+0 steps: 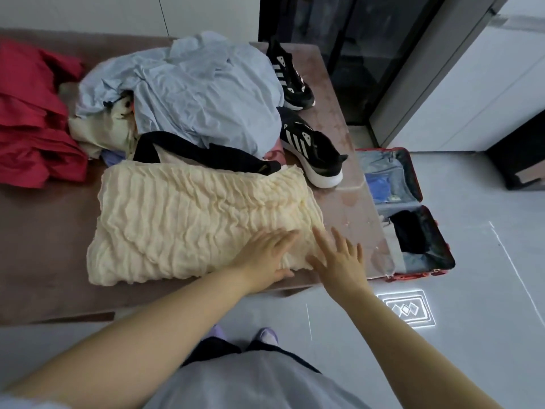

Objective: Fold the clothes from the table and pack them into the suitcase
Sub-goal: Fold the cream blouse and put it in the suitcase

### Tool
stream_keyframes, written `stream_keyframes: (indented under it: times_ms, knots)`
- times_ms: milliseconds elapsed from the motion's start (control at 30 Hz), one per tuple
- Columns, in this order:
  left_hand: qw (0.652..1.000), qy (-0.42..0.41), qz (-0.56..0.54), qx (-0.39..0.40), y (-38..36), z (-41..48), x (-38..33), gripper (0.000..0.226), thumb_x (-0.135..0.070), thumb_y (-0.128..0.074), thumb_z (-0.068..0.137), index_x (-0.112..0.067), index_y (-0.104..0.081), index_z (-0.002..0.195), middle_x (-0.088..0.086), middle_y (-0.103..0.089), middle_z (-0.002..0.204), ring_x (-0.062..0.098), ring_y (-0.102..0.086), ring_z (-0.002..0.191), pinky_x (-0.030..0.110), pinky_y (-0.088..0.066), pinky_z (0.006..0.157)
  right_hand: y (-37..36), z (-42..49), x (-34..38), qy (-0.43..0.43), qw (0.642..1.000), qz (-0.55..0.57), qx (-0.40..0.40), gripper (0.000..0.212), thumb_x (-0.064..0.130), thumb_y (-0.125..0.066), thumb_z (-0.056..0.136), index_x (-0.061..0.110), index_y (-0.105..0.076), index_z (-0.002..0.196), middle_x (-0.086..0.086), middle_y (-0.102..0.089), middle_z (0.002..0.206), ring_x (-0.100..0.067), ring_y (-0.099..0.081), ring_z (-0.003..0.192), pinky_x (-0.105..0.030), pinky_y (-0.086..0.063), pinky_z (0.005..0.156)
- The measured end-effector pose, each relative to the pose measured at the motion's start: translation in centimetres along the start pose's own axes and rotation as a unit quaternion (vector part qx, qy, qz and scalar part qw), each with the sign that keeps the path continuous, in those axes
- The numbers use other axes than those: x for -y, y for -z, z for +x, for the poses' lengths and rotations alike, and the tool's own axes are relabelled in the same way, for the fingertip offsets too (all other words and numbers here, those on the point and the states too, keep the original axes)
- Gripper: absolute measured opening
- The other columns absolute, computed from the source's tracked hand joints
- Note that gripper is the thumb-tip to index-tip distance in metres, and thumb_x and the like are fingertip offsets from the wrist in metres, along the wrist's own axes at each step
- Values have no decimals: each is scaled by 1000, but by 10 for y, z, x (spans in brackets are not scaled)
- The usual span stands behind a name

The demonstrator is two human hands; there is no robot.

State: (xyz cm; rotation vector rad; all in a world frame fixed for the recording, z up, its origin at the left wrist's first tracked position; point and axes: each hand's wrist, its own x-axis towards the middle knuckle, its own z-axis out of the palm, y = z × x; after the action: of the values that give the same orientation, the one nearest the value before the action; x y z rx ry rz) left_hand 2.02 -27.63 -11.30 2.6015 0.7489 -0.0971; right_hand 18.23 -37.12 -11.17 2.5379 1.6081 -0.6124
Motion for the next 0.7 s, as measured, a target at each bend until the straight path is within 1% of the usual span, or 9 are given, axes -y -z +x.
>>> stream_keyframes:
  times_ms: [100, 200, 300, 400, 467, 533, 567, 633, 700]
  knots:
    - [998, 33, 45, -11, -16, 6, -4, 79, -50, -52, 89, -21, -11, 150, -4, -18, 156, 12, -9, 144, 31, 8, 115, -8, 4, 1, 56, 998, 17, 10, 61, 48, -33, 98, 45, 5, 147, -1, -2, 160, -23, -6, 146, -42, 5, 116]
    - [996, 24, 52, -64, -21, 10, -10, 74, -48, -60, 83, -19, -30, 145, -4, -36, 146, 17, -26, 139, 31, 5, 114, -12, 4, -2, 69, 997, 39, -3, 66, 46, -39, 97, 44, 5, 147, 2, -5, 159, -21, -8, 145, -41, 6, 115]
    - [990, -13, 57, -126, -27, 21, -20, 75, -47, -82, 56, -12, -59, 119, 0, -64, 112, 22, -60, 106, 32, -19, 105, -11, 4, -12, 82, 996, 38, 0, 68, 46, -40, 97, 39, 4, 148, 6, -6, 159, -19, -7, 145, -41, 6, 115]
    - [990, 15, 74, -121, -32, 32, -28, 73, -53, -85, 43, -15, -68, 102, -5, -68, 90, 17, -66, 84, 35, -38, 99, -11, 4, -24, 88, 995, 49, 7, 67, 46, -40, 97, 34, -1, 150, 9, -9, 158, -18, -8, 145, -41, 5, 115]
    - [990, 21, 69, -120, -31, 36, -33, 53, -47, -85, 51, -16, -70, 91, -4, -68, 84, 19, -66, 80, 36, -31, 102, -11, 5, -32, 91, 993, 75, 1, 63, 43, -40, 98, 30, -8, 151, 9, -15, 157, -17, -11, 144, -40, 3, 116]
    - [992, 31, 60, -109, -24, 37, -36, 29, -33, -71, 75, -15, -68, 99, -2, -67, 94, 22, -62, 92, 34, -13, 107, -9, 5, -37, 100, 990, 96, -17, 60, 41, -42, 98, 26, -16, 150, 6, -22, 155, -17, -18, 143, -38, -2, 116]
    - [993, 45, 51, -100, -21, 37, -36, 25, -29, -61, 85, -17, -67, 106, -3, -66, 101, 21, -58, 100, 33, -10, 109, -7, 6, -38, 104, 988, 114, -26, 60, 41, -43, 97, 23, -20, 149, 4, -26, 154, -20, -24, 140, -38, -7, 115]
    - [986, 95, -34, -136, -14, 33, -37, 20, -25, -53, 88, -15, -66, 101, -2, -66, 93, 21, -58, 98, 29, -26, 99, 0, 6, -37, 101, 976, 190, -35, 63, 52, -43, 92, 18, -32, 145, -1, -37, 147, -23, -36, 132, -37, -23, 110]
    - [949, 158, -172, -212, 0, 26, -37, 12, -24, -59, 86, -12, -61, 85, -5, -58, 71, 20, -59, 77, 29, -39, 72, 8, 5, -33, 92, 954, 281, -52, 70, 62, -40, 86, 16, -38, 140, -1, -43, 141, -20, -40, 128, -30, -31, 104]
